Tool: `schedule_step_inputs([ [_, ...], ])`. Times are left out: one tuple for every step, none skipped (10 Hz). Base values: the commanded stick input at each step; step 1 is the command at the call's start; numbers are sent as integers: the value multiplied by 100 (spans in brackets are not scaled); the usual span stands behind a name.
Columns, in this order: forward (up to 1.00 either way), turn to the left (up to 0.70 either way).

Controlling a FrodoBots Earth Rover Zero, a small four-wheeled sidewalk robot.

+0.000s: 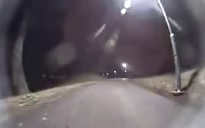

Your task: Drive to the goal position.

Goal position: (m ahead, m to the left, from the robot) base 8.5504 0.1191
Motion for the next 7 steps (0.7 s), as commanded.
schedule_step_inputs([
  [100,0],
  [100,-1],
  [100,-2],
  [100,-2],
  [100,-2],
  [100,-2],
  [100,-2],
])
